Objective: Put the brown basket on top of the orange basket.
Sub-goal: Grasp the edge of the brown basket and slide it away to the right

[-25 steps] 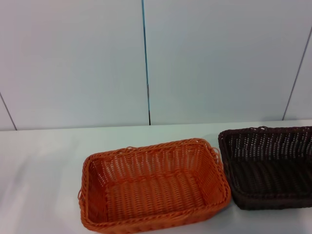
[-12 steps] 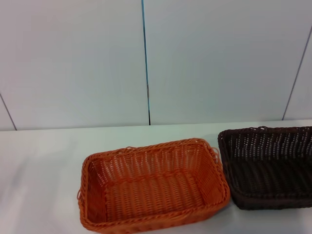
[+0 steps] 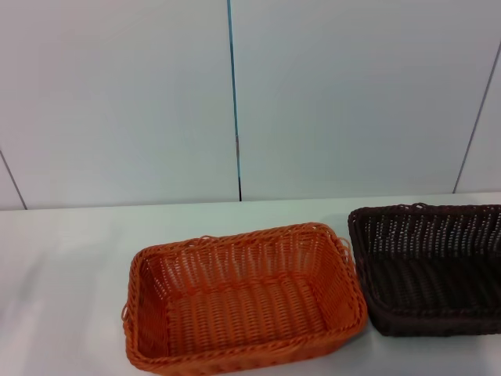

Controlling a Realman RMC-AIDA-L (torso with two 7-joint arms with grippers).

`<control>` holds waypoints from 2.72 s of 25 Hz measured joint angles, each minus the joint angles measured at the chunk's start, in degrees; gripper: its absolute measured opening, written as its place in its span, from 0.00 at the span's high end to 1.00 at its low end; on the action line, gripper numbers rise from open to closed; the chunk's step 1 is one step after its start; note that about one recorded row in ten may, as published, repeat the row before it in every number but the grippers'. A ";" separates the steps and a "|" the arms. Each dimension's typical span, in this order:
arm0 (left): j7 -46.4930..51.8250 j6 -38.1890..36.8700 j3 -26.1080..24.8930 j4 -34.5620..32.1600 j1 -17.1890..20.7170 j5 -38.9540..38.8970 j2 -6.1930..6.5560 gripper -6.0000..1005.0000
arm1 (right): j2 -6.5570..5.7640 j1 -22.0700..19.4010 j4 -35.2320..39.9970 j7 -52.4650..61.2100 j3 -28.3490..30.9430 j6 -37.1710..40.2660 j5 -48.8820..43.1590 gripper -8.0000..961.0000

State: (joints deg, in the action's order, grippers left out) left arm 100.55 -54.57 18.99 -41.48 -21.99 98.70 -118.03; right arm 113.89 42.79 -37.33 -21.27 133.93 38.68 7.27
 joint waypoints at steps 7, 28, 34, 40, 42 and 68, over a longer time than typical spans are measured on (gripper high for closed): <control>-0.03 0.00 -0.29 0.00 0.10 0.00 0.03 0.12 | -0.05 0.10 0.41 0.18 -1.18 0.13 -1.13 0.63; -0.09 -0.01 -0.62 0.00 0.54 0.00 0.03 0.12 | -0.14 -0.14 0.07 1.02 -0.86 0.23 -1.52 0.68; 0.01 0.00 -0.62 0.00 0.64 0.00 0.01 0.12 | -0.23 -0.38 -0.13 1.58 -0.77 0.21 -1.59 0.70; 0.12 0.00 -0.62 -0.01 0.73 0.00 -0.07 0.12 | -0.38 -0.61 -1.93 1.93 -0.78 1.73 -1.75 0.70; 0.19 0.00 -0.62 -0.01 0.73 0.00 -0.09 0.12 | -0.38 -0.68 -2.98 1.94 -0.77 2.66 -1.76 0.71; -0.01 -0.01 -0.71 0.08 0.71 0.00 -0.09 0.13 | -2.90 -1.22 -15.13 1.60 12.88 19.26 -1.50 0.81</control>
State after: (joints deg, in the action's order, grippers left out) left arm 100.53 -54.58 18.28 -41.39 -21.28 98.70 -118.12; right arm 110.99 41.57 -52.46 -19.67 146.81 57.94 5.77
